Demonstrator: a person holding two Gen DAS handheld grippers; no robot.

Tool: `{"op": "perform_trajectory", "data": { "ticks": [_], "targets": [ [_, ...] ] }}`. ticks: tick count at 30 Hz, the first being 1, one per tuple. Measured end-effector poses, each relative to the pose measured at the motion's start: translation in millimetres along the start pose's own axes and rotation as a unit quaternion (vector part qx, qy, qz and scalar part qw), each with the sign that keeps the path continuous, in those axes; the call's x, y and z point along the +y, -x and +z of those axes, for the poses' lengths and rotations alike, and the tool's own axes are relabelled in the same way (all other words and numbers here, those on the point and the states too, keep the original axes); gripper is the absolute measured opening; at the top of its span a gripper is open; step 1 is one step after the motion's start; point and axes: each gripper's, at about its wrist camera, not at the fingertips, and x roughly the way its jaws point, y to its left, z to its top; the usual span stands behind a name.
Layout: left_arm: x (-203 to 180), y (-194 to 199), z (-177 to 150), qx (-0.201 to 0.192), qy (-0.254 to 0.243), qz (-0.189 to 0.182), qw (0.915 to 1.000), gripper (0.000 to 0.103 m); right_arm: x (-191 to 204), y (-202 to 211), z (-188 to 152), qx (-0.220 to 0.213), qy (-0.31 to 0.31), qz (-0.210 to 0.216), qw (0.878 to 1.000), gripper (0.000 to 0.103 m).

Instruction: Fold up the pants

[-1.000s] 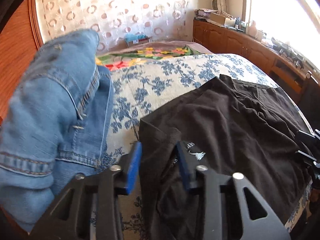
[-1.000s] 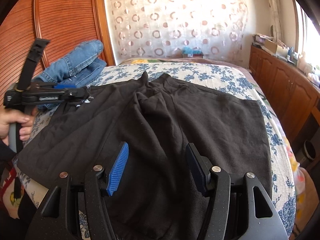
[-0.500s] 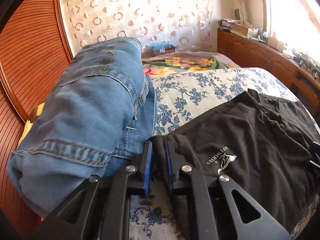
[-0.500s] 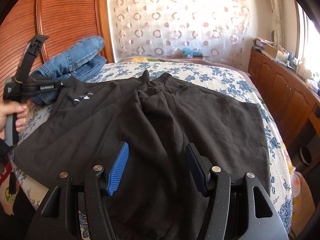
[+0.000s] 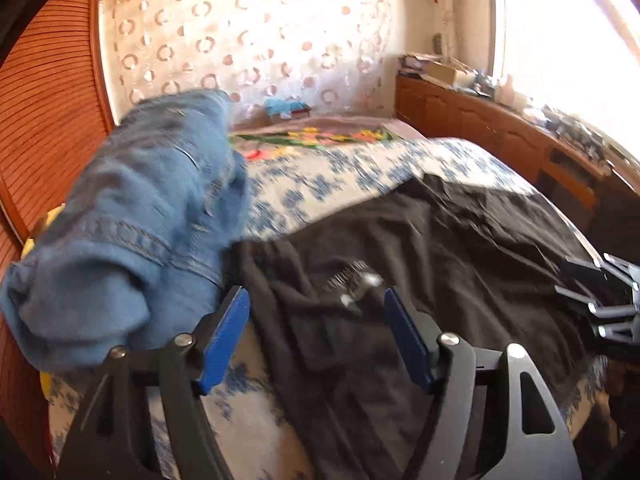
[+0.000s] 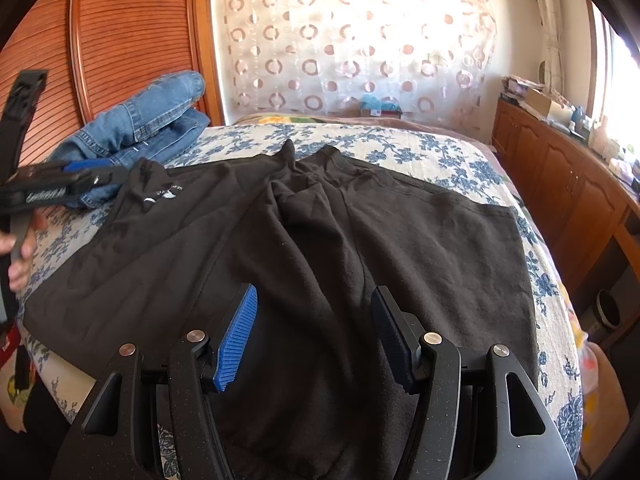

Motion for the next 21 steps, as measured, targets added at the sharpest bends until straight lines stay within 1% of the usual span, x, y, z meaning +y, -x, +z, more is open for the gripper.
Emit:
{"op": "perform_trajectory", "data": {
  "ticks": [1,6,15,18,21],
  "targets": [
    [-3.2,-1.0,-4.2,0.006,-0.003,-0.002,1.0000,0.071,-0.1,0.1,-0.1,0.000,0.000,0.000,1.000,0.061],
    [-12.0,4.0,-18.9,0.003,-0.007,-0.008,0.9999,0.071,-1.1,0.4,0.2,0.000,-0.001,-0.003,1.000,0.061],
    [-24.8,10.3,-38.4,0.013,-0.019,-0.022,0.9995,0.071,-1.2,0.3,0.2,0.000,-0.001,-0.002,1.000,0.061],
    [-26.0,17.6,-40.1,0.005,-0.015,-0.027,0.9995,0.071,-0.9,2.2,-0.2,-0.001,-0.001,-0.011,1.000,0.061],
    [-27.7,20.1,-42.8,0.001,-0.018,-0.030,0.9994,0.071,1.2,5.8,-0.2,-0.004,0.006,-0.018,1.000,0.064]
  ]
}}
